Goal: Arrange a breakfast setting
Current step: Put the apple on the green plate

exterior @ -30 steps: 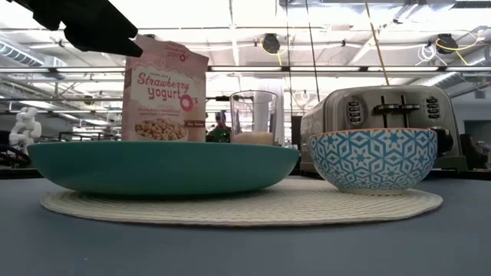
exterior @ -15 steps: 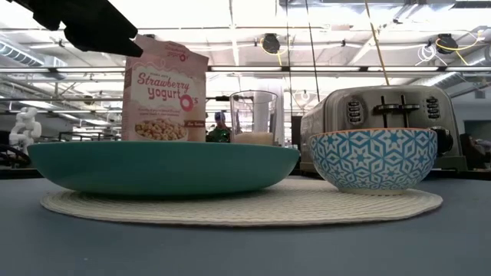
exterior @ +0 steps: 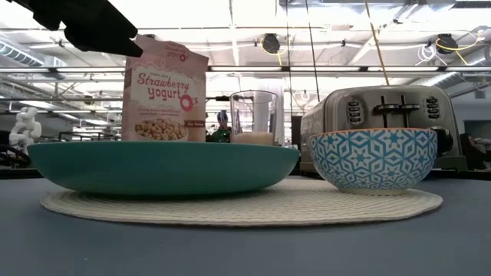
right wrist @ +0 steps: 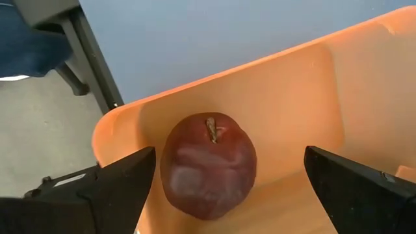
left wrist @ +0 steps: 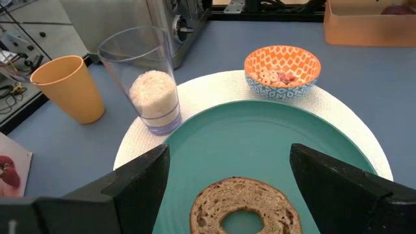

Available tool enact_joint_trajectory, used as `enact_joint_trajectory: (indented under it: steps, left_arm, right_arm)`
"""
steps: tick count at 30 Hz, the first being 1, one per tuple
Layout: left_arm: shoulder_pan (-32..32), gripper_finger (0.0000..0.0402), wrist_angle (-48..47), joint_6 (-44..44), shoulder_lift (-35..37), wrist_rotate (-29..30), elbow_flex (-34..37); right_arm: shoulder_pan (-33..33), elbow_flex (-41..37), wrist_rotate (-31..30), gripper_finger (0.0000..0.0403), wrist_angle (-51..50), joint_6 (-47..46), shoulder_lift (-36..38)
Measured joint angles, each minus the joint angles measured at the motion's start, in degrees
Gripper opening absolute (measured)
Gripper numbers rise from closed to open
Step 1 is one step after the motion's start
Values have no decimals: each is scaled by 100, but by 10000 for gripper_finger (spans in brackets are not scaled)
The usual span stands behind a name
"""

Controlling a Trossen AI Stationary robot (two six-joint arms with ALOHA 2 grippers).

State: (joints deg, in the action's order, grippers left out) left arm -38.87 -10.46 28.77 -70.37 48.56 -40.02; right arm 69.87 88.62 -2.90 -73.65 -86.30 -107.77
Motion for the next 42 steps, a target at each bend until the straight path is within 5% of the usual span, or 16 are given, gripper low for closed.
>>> enact_joint_trajectory:
  steps: [42]
  left_arm:
    - [0,321,3,39,0,-2,0]
  right_arm:
    - [188,0,23,384,24,-342,-308]
